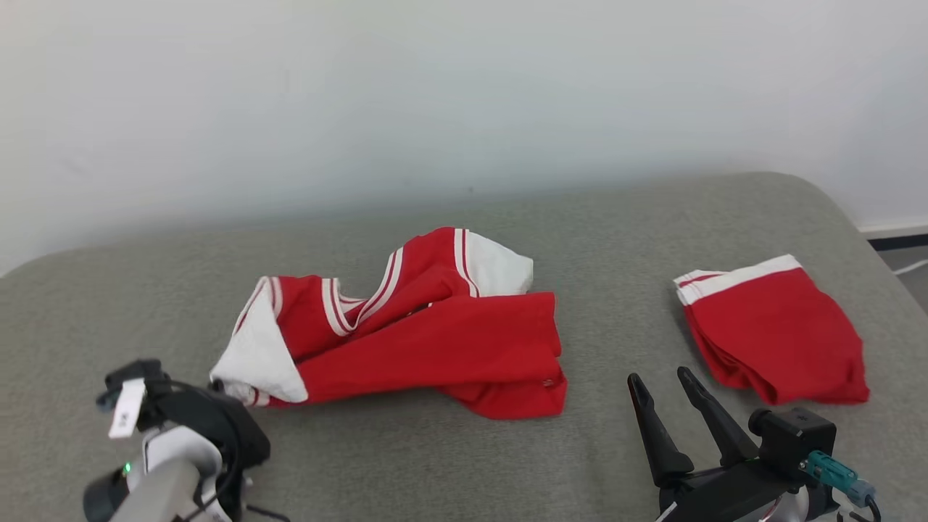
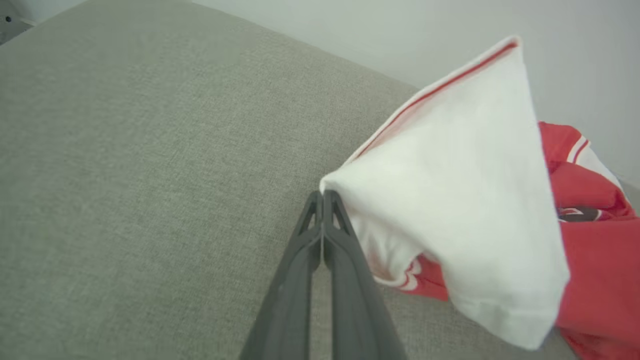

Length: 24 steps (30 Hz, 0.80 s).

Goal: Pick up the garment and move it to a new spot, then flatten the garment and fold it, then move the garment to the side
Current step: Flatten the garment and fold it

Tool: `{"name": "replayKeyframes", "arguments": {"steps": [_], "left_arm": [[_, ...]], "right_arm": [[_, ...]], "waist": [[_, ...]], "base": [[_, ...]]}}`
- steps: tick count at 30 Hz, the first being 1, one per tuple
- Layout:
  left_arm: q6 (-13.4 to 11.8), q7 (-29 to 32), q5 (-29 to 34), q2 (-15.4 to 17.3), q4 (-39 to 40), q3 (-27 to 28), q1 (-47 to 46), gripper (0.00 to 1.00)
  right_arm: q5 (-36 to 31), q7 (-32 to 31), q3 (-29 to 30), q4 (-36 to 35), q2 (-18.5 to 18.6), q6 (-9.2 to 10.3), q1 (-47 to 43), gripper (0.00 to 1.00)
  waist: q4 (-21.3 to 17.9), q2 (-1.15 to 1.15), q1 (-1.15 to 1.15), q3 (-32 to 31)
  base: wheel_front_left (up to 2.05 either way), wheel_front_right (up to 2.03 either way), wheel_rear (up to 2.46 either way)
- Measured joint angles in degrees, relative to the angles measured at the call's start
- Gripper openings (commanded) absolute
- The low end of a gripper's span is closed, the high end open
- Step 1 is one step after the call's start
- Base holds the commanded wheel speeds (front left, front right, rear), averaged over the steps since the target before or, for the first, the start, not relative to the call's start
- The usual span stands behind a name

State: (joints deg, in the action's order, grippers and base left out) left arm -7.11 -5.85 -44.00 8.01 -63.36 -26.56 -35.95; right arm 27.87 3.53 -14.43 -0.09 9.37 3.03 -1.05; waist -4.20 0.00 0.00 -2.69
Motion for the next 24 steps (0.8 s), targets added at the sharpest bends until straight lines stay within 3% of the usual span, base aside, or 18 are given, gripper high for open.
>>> {"name": "replayKeyframes", "arguments": {"steps": [1,2,3,4,16,24], "left_arm": [[0.00,-0.29,-0.16,-0.37,-0.29,0.22,0.72,0.00],[0.00,-0.35,-0.70,-0.85,-0.59,0.62,1.46,0.09],[0.00,-0.73,-1.00,-1.23,-0.79,0.74,2.25,0.29],[0.00,-1.07,-1.03,-1.46,-0.85,0.91,3.03,1.00],[-0.01,-5.75,-3.04,-0.96,-1.57,3.52,7.87,1.00],[0.00,-8.42,-1.57,0.25,3.74,3.47,9.70,1.00]], "right_arm": [[0.00,0.00,-0.01,-0.02,0.00,0.01,0.00,1.00],[0.00,0.00,-0.02,-0.03,-0.01,0.03,0.00,1.00],[0.00,-0.01,-0.04,-0.04,-0.01,0.07,0.00,1.00],[0.00,-0.03,-0.08,-0.04,-0.01,0.07,0.00,1.00],[-0.01,-0.57,-0.98,0.05,-0.32,0.08,0.15,1.00],[-0.01,-0.51,-0.34,0.99,-0.29,0.38,0.28,1.00]], "waist": [[0.55,0.00,0.00,-0.03],[1.06,0.00,0.00,-0.07],[1.57,0.00,0.00,-0.11],[2.02,0.00,0.00,-0.16],[3.61,0.00,0.00,-0.95],[3.26,0.00,0.00,-1.86]], "base": [[0.00,0.00,0.00],[0.00,0.00,0.00],[0.00,0.00,0.00],[0.00,0.00,0.00],[0.00,0.00,0.00],[0.00,0.00,0.00]]}}
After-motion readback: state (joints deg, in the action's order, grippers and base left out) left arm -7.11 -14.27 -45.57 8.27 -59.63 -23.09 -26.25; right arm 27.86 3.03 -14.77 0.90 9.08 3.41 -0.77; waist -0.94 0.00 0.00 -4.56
